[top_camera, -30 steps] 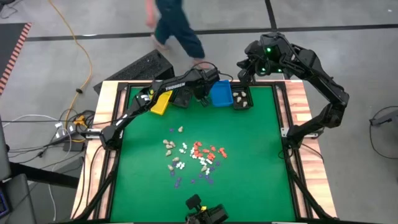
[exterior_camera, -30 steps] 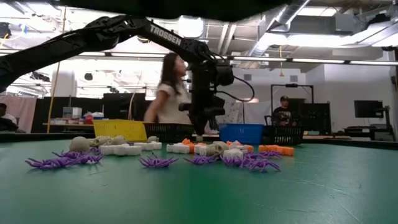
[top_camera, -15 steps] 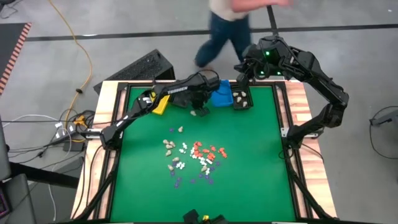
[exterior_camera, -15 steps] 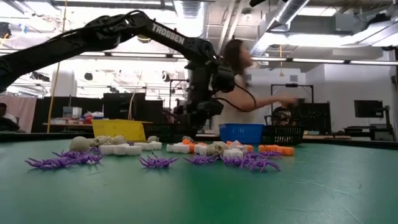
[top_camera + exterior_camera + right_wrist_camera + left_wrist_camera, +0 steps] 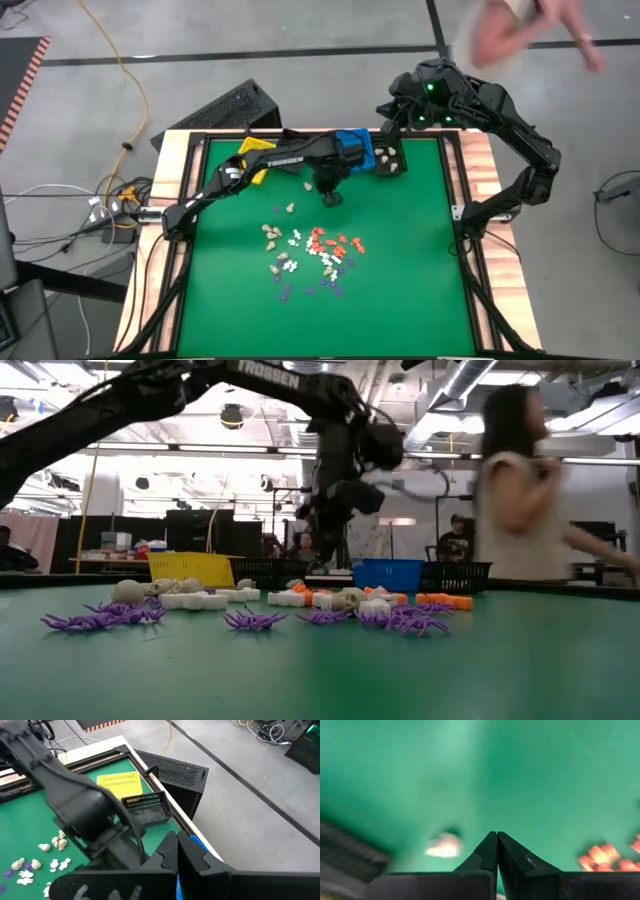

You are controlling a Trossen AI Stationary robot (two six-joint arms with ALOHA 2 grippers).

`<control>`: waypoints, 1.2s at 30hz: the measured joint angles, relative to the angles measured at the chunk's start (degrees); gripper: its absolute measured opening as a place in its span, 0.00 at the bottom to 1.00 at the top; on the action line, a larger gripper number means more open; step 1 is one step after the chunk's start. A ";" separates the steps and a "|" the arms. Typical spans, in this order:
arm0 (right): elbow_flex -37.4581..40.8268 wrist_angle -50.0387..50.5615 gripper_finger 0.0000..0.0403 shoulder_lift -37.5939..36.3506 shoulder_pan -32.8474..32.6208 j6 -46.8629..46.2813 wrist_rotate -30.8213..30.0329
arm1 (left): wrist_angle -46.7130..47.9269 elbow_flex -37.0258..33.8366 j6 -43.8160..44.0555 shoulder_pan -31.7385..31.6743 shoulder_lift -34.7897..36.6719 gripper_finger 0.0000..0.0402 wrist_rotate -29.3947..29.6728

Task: Sort Halloween decoration
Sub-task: Adjust the colored baskets

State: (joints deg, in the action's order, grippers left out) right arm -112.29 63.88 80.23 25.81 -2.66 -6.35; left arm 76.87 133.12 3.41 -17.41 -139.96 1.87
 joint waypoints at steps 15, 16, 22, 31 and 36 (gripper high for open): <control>0.00 0.44 0.05 -0.04 -3.68 -0.31 0.26 | -10.46 -1.09 -1.21 -13.19 1.32 0.00 5.75; 0.00 0.40 0.05 -0.04 -3.91 -0.25 0.24 | -10.44 -1.09 -1.23 -13.43 1.32 0.00 5.51; 0.00 -0.40 0.05 -0.04 -4.46 0.55 0.15 | -11.74 -1.09 -1.67 -14.36 1.25 0.00 5.89; 0.00 -1.40 0.05 -0.04 -4.44 1.18 -0.17 | -11.43 -5.78 -0.96 -17.33 1.18 0.00 4.85; 0.00 -1.43 0.05 -0.04 -4.88 1.18 -0.19 | -10.31 -7.78 -0.59 -17.51 0.97 0.00 7.72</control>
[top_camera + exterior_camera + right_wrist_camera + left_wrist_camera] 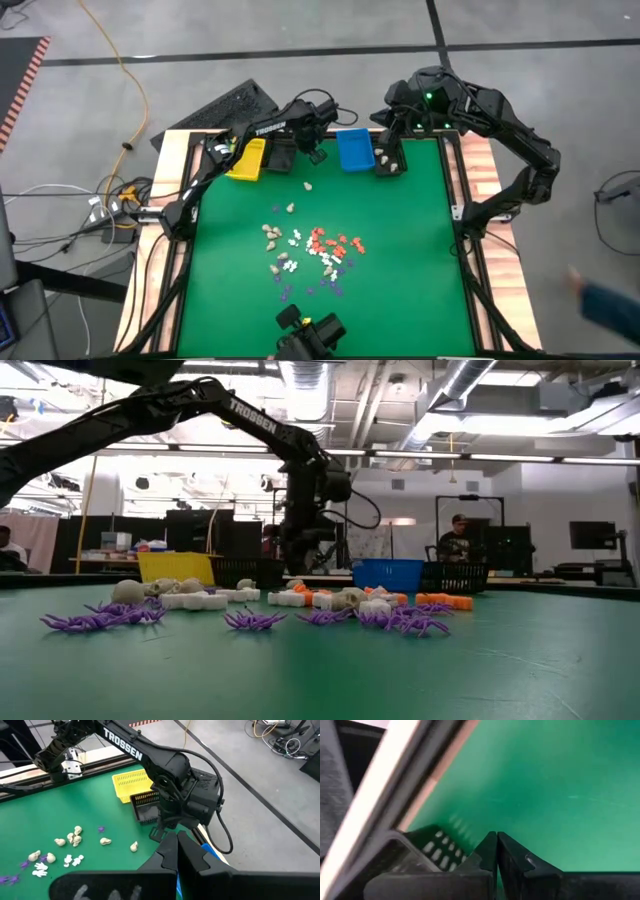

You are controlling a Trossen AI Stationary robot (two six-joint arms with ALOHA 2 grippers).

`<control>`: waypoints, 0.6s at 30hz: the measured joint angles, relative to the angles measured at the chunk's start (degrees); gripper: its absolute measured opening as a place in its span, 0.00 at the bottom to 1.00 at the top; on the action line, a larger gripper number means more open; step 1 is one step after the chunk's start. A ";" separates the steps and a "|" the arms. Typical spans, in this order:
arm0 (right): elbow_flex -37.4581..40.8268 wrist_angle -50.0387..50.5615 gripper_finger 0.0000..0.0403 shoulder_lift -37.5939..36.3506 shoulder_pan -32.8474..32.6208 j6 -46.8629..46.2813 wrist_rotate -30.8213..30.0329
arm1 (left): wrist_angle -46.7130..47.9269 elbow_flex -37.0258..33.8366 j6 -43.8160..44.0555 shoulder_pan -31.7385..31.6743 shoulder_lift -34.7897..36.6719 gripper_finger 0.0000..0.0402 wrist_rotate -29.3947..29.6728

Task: Sort Halloween decoration
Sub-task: Adjust the colored baskets

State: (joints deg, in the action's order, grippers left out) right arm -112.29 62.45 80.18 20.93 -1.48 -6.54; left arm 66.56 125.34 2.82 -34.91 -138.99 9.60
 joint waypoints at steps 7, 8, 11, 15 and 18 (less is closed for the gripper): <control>0.00 -0.10 0.05 0.00 -0.33 -0.05 -0.01 | 2.47 2.36 -0.45 -0.11 0.65 0.00 1.61; 0.00 -0.10 0.05 0.00 -0.33 -0.07 0.00 | 3.87 3.32 -0.45 -0.11 1.34 0.00 1.69; 0.00 0.31 0.05 0.00 -0.79 -0.11 -0.01 | 7.71 5.09 0.03 0.02 5.48 0.00 3.12; 0.00 0.15 0.05 0.00 -1.73 -0.02 -0.01 | 7.63 4.03 2.13 0.04 13.71 0.00 5.67; 0.00 0.12 0.05 0.00 -2.25 -0.04 -0.01 | 8.48 0.99 6.81 -0.01 19.55 0.00 8.66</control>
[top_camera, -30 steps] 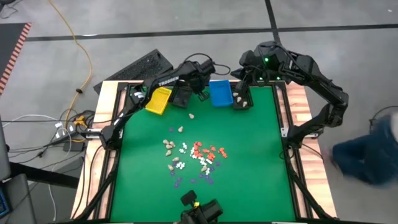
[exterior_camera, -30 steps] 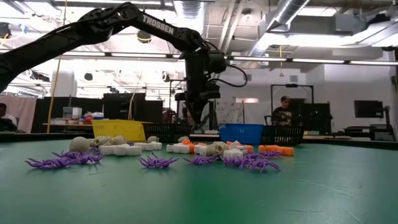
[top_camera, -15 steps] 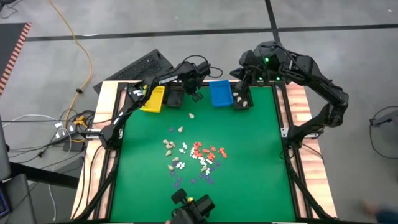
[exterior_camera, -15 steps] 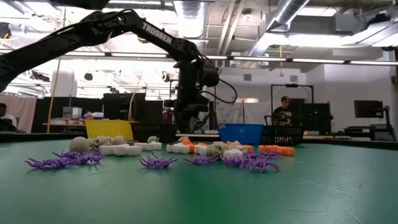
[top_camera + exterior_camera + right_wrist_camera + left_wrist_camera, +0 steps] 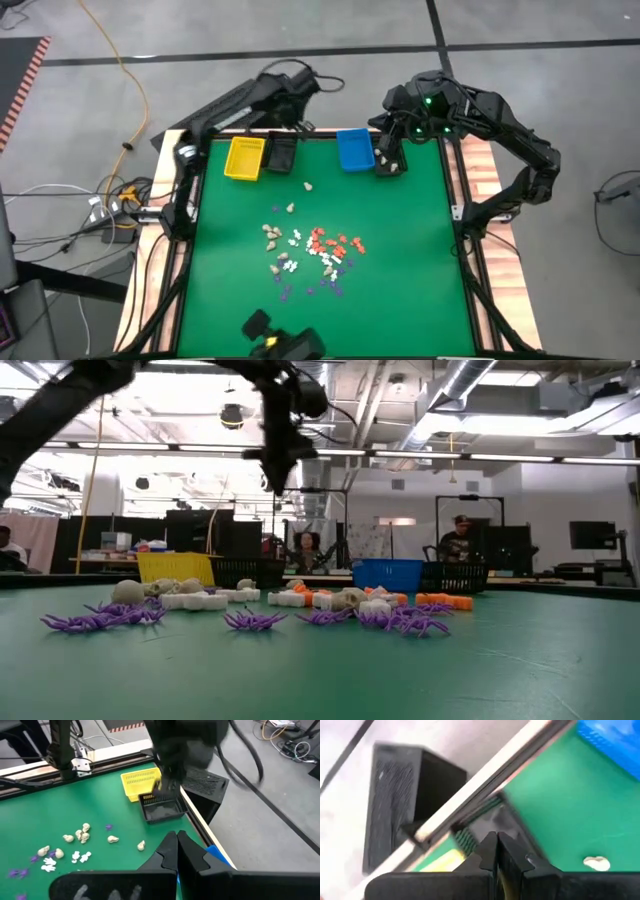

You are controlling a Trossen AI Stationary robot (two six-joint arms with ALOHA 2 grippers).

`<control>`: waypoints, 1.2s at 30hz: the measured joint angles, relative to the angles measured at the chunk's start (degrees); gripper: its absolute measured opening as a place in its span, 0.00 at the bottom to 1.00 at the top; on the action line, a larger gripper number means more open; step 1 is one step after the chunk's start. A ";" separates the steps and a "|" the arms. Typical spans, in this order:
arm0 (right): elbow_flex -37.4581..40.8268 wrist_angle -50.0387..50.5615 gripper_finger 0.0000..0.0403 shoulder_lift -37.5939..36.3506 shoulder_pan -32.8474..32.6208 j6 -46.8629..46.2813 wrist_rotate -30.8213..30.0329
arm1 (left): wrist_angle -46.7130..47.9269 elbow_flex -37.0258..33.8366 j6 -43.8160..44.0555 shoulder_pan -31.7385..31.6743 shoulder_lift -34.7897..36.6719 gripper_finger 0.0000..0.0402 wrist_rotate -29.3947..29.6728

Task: Sort Halloween decoration
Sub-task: Adjust the colored baskets

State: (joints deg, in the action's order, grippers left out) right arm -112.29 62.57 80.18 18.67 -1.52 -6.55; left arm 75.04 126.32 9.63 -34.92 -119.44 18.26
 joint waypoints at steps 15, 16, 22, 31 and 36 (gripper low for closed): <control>0.00 -0.05 0.05 0.00 -1.41 0.48 0.00 | -16.76 -56.47 25.78 0.33 34.64 0.00 6.86; 0.00 -0.07 0.05 0.00 -1.33 0.48 0.00 | -16.43 -58.70 27.83 0.70 35.79 0.00 7.47; 0.00 -0.29 0.05 0.00 -1.35 0.50 0.00 | -12.49 -68.29 38.87 3.63 41.04 0.00 7.10; 0.00 -1.01 0.05 0.00 -1.35 1.74 0.00 | -22.38 -80.45 45.55 8.38 45.00 0.00 1.47; -0.01 -1.82 0.05 0.00 -1.33 2.00 0.00 | -31.19 -83.83 44.68 8.25 42.98 0.00 0.60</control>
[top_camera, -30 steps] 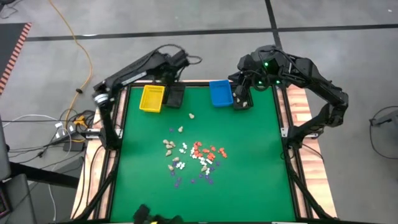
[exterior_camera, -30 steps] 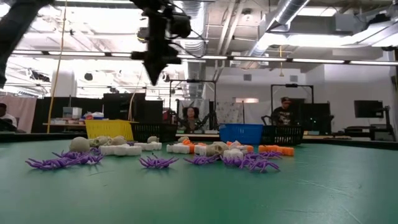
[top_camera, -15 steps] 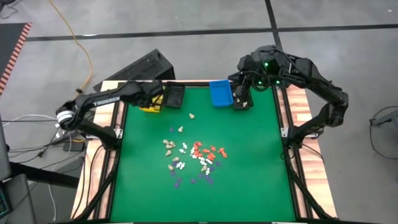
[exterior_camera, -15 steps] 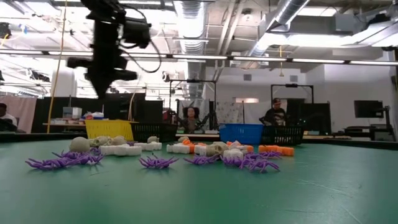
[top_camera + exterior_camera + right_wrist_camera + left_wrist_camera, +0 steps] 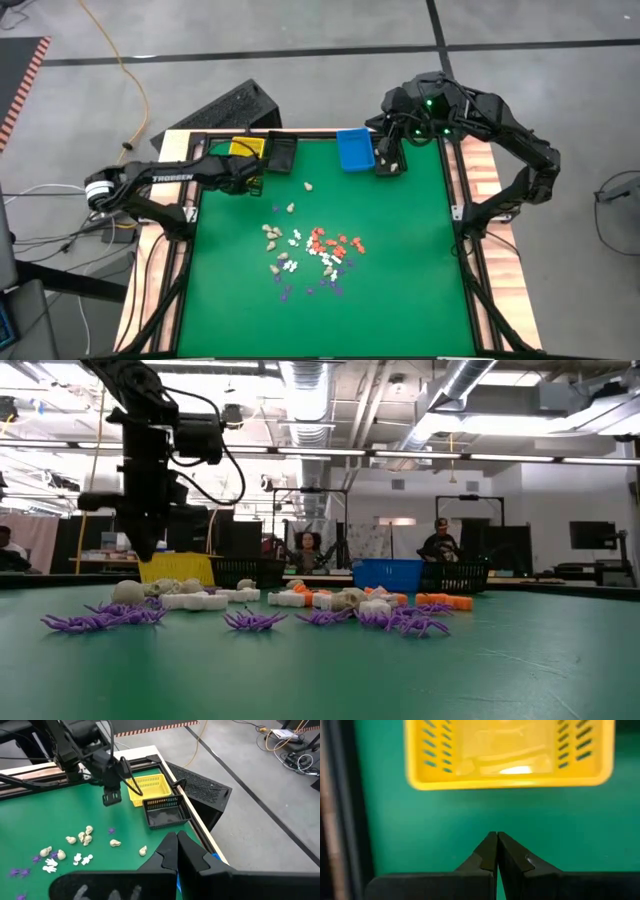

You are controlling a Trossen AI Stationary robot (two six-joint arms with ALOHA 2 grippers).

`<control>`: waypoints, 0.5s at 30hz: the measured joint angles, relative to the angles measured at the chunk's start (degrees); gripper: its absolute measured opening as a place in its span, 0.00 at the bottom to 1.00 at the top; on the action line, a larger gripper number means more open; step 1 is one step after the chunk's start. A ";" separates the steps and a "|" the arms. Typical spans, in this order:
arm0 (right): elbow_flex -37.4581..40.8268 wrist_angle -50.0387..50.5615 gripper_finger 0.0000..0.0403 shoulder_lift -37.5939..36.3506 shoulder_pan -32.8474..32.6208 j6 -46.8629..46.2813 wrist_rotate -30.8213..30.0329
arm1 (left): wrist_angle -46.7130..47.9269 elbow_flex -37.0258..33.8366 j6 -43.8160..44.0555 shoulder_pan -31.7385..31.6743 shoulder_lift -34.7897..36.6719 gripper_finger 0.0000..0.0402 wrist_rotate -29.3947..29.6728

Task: Sort Halloween decoration
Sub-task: Adjust the colored baskets

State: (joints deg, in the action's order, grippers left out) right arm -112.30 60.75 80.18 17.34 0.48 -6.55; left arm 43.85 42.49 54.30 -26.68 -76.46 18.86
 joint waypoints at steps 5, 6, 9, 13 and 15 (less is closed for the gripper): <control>-0.01 -0.02 0.05 -0.01 0.39 0.04 0.02 | -4.49 -0.08 -1.18 0.00 -1.87 0.00 -0.65; 0.00 -0.02 0.05 0.00 0.42 0.08 0.00 | -5.21 -0.08 -1.30 0.00 -2.05 0.00 -0.60; 0.00 0.01 0.05 -0.01 0.42 0.16 0.00 | -5.06 -0.08 -1.57 -0.04 -2.28 0.00 0.34; -0.01 0.05 0.05 0.00 0.41 0.18 0.02 | -6.17 -0.08 -3.25 -0.11 -2.28 0.00 2.48; -0.01 0.05 0.05 -0.01 0.42 0.18 0.02 | -8.31 -0.07 -4.09 -0.42 -2.28 0.00 3.00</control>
State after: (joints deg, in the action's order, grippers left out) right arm -112.31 60.80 80.17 17.76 0.67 -6.52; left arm 35.54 42.42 50.21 -27.10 -78.74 21.86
